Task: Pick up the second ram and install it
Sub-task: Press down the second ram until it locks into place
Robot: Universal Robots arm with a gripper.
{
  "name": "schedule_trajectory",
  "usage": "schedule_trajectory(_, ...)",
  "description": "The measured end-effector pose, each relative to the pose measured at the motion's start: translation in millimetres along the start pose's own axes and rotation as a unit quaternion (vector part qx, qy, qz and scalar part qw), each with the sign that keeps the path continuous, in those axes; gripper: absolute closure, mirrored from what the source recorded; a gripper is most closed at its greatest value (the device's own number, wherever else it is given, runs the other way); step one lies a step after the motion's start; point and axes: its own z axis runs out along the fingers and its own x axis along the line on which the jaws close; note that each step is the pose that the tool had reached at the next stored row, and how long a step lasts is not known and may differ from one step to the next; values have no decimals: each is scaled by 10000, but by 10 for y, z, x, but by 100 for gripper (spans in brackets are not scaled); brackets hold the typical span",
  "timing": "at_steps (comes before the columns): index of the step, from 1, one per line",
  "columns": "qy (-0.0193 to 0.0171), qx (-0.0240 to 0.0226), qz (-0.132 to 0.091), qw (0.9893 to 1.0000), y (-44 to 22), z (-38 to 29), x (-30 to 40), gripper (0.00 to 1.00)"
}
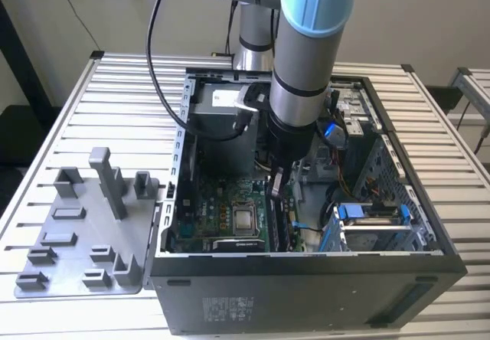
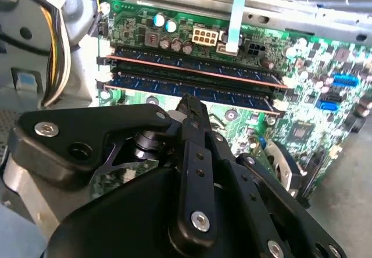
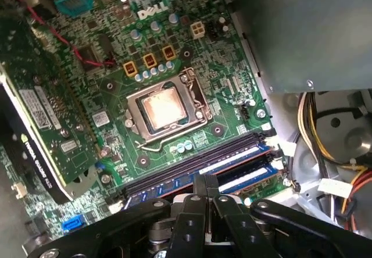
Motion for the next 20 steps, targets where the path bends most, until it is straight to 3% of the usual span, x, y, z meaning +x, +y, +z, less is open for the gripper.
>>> schedule_trajectory(6, -24, 39, -521, 9986, 1, 0, 1, 89)
schedule_trajectory(11, -31, 47, -766, 9970, 1, -2, 1, 89)
schedule_trajectory(13, -32, 47, -822, 9966, 1, -2, 1, 89)
schedule_trajectory(20, -33, 46, -833, 9965, 0, -1, 1, 89)
